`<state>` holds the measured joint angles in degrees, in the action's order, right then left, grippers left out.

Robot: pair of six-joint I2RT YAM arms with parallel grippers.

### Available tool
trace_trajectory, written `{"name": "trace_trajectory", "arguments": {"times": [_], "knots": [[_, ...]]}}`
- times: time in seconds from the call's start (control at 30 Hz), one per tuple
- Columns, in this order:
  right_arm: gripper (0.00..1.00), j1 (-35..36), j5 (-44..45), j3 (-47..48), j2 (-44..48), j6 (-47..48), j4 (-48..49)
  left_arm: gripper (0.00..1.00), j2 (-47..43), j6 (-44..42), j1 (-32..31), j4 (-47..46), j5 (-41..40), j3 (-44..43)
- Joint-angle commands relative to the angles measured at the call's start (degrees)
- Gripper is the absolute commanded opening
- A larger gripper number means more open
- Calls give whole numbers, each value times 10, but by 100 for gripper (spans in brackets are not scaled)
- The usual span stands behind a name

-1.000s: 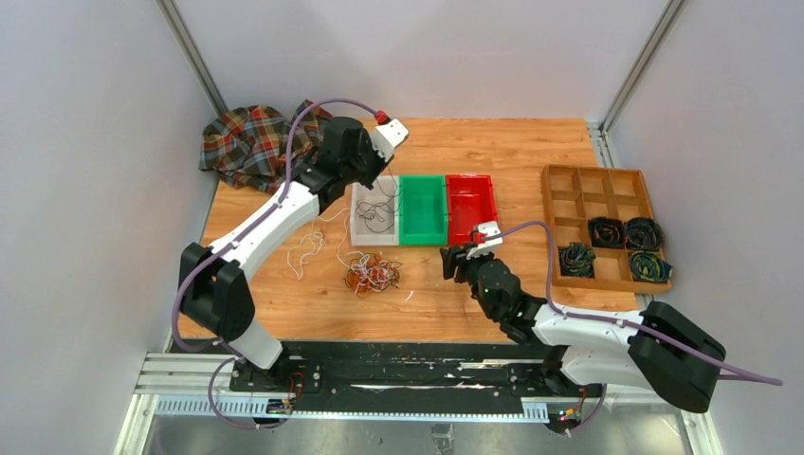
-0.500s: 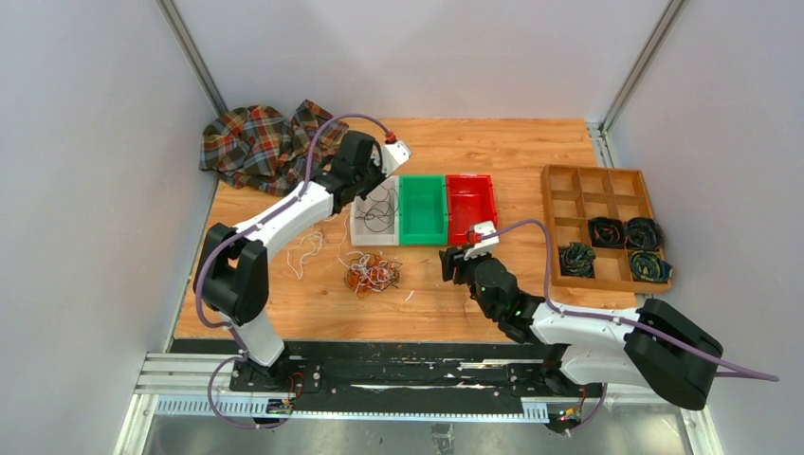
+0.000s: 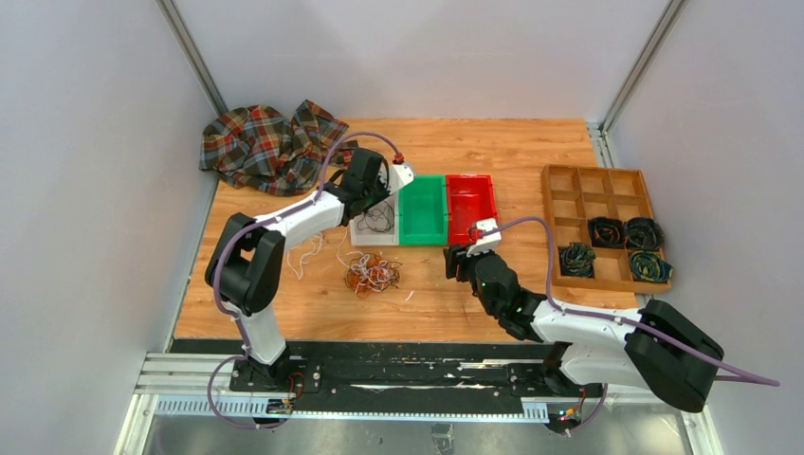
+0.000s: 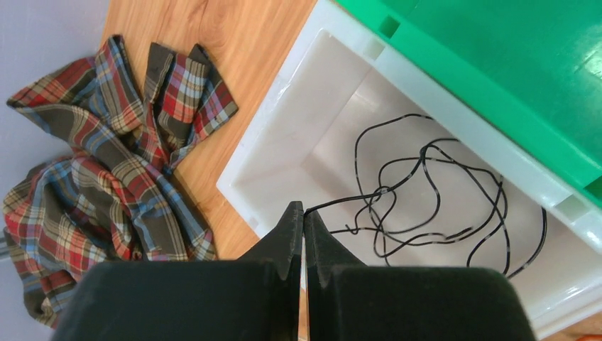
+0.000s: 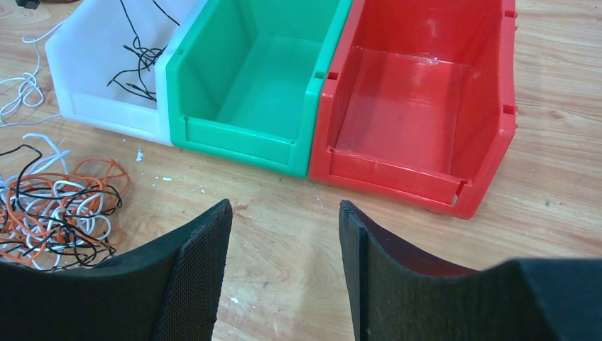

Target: Untangle the cables

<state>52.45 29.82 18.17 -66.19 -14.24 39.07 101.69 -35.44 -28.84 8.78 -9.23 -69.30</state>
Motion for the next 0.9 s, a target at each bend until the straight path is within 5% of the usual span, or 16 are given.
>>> {"name": "trace_trajectory", "arguments": {"times": [0.0,0.17,0.33,0.6,0.87], "knots": [[57,-9,1,6,10,-12,-6,1,15,-3,-13,-24,3,-5],[57,-13,-1,4,12,-12,-6,2,26,3,-16,-15,8,-25],[57,-21,-9,5,12,-4,-4,42,33,9,-16,101,63,-102],[57,-33,-24,14,49,10,-28,79,32,1,-2,311,141,-214],[59,-35,-105,40,97,18,-111,93,-12,8,21,359,179,-185]]}}
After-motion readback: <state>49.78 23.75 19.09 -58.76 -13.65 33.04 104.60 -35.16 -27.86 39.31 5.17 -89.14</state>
